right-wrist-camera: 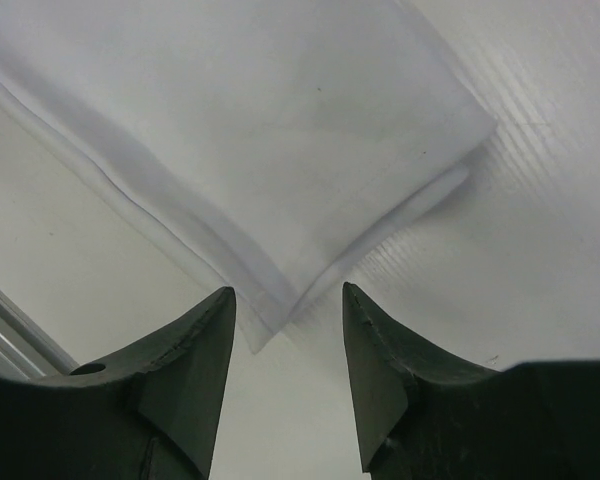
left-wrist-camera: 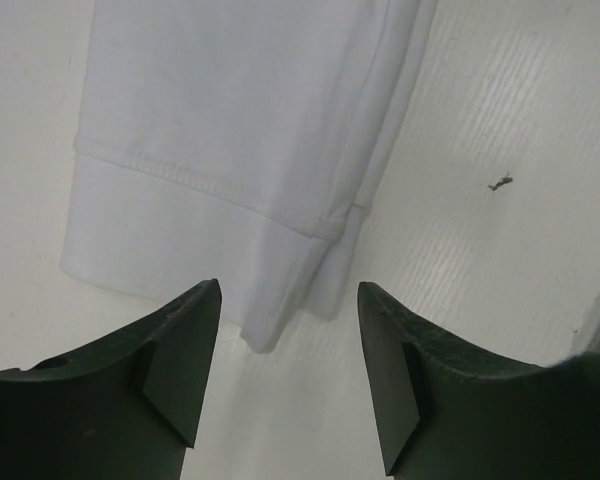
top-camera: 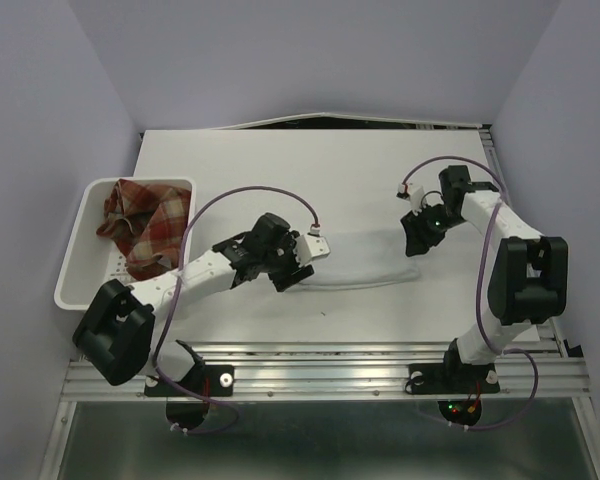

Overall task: Fold and stack the skirts
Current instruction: Fold the skirt

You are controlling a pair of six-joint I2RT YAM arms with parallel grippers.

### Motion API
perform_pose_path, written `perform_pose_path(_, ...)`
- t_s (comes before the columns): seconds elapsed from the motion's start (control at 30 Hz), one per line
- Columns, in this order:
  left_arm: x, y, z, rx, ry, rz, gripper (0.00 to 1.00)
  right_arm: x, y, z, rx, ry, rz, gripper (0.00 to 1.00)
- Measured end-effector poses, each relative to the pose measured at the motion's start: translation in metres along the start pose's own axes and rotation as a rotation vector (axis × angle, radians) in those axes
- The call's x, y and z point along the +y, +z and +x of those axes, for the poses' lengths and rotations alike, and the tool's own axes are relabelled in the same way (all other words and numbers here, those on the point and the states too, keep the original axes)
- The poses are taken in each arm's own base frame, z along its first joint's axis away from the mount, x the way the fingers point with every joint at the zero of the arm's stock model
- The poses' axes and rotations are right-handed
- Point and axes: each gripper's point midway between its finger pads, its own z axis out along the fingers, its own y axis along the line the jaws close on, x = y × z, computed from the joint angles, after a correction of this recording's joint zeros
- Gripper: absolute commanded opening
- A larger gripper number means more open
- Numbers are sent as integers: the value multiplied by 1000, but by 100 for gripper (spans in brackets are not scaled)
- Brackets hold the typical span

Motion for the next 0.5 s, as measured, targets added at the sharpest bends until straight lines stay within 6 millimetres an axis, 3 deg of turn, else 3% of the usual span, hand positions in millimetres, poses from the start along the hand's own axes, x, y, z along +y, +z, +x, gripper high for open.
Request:
perform_pose_path(0.23, 14, 8, 10, 59, 47, -106, 61, 0, 5, 10, 31, 49, 12, 46)
perform_pose_path(0.37, 12, 25, 28, 131, 54, -83, 47, -5, 21, 20, 75, 61, 1, 40)
perform_pose_path(0.5, 9, 46, 54, 237, 57, -29, 33, 1, 43, 43, 153, 64, -22, 36)
